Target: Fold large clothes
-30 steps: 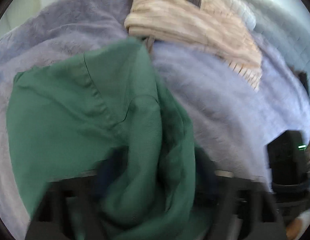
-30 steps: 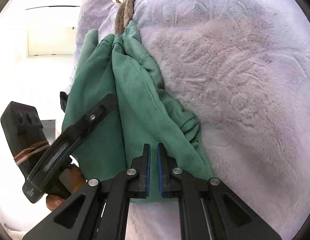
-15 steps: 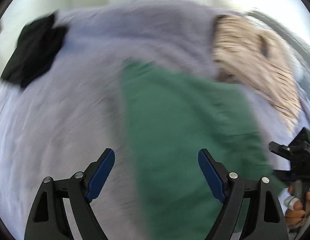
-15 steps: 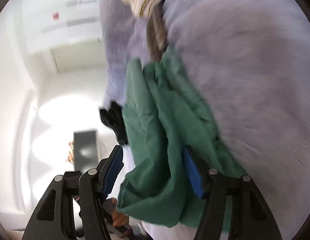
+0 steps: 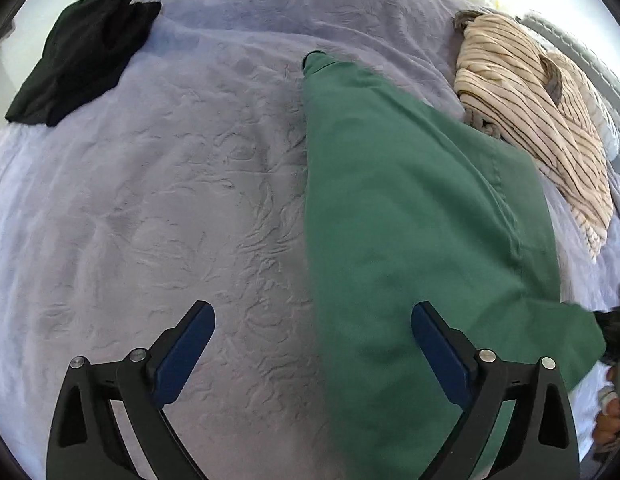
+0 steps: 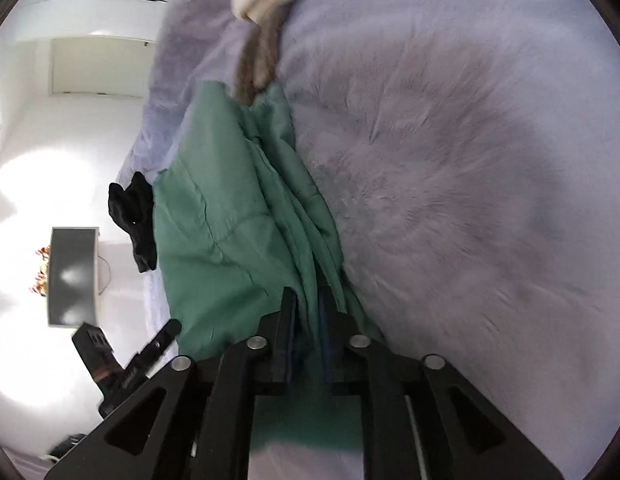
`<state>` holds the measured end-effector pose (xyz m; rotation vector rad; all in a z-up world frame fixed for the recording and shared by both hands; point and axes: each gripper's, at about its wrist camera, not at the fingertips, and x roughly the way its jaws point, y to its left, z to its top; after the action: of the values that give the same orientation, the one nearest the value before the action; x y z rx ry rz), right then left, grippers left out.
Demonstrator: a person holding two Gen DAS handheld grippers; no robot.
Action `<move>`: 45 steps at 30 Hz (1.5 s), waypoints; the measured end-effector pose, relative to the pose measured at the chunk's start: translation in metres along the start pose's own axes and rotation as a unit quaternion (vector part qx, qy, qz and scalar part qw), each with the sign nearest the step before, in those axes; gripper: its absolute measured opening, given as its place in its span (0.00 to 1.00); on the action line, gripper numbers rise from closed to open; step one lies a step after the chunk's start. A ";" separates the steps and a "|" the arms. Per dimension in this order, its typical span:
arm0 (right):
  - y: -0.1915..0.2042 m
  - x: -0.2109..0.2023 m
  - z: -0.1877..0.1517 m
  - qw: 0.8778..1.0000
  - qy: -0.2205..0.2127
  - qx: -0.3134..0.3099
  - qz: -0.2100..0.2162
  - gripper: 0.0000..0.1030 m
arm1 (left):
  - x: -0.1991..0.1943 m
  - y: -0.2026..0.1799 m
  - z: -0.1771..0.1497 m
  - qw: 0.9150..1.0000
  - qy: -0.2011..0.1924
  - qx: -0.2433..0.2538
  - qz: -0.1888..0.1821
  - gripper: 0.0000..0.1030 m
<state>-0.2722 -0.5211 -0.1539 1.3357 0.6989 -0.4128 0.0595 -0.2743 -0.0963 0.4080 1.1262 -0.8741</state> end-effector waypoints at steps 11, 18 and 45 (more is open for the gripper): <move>0.075 -0.003 -0.021 0.987 0.045 -0.150 -0.043 0.03 | -0.018 0.002 -0.026 0.999 0.037 0.015 -0.018 0.96; -0.011 0.016 -0.054 0.995 0.058 -0.028 -0.080 0.02 | 0.007 0.013 -0.068 0.997 0.057 -0.005 -0.042 1.00; 0.093 0.035 -0.006 0.970 0.057 -0.163 -0.171 0.04 | 0.002 -0.011 -0.068 0.998 0.060 0.013 0.020 1.00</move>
<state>-0.1880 -0.4921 -0.1088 0.9320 1.0523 -0.4752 0.0098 -0.2359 -0.1238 0.5091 1.2142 -0.8388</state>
